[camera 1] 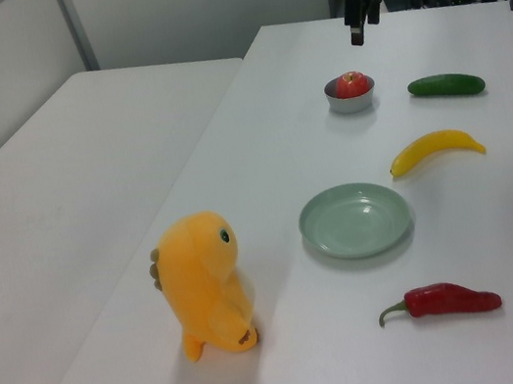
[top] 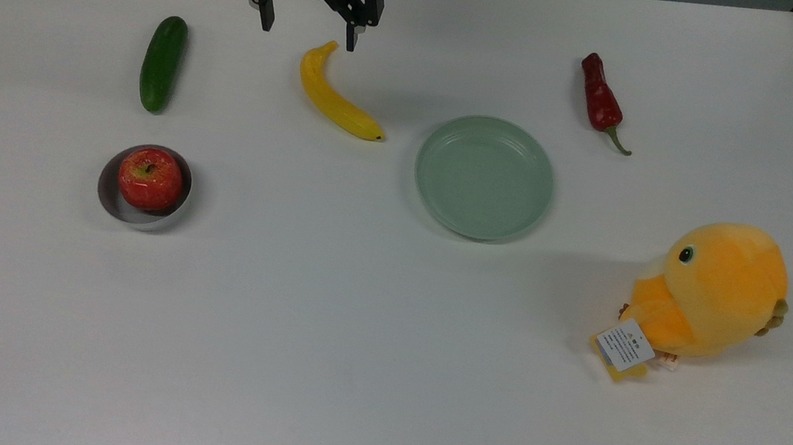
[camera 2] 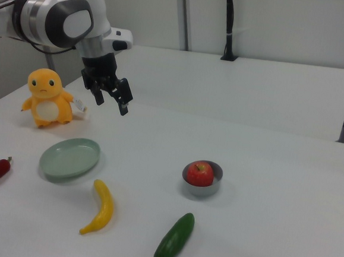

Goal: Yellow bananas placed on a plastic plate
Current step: 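Move the open gripper down over the yellow banana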

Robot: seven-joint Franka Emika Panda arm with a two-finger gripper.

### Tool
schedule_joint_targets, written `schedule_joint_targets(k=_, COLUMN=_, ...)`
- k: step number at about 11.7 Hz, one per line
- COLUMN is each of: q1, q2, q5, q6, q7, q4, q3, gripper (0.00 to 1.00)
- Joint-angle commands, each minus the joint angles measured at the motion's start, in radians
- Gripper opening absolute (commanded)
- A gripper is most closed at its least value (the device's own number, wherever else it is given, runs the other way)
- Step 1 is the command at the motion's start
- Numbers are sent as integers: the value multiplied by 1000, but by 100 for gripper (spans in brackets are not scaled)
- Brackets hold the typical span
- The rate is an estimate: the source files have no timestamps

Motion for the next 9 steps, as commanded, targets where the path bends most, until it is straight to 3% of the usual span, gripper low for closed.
schedule_joint_targets(k=1, q1=-7, q2=-15, q5=47, q6=-36, q7=-140, q4=-7, q3=-7, gripper=100)
schedule_joint_targets(k=9, q1=-7, q2=-18, q5=49, q6=-38, q7=-132, q4=-13, q3=-7, gripper=100)
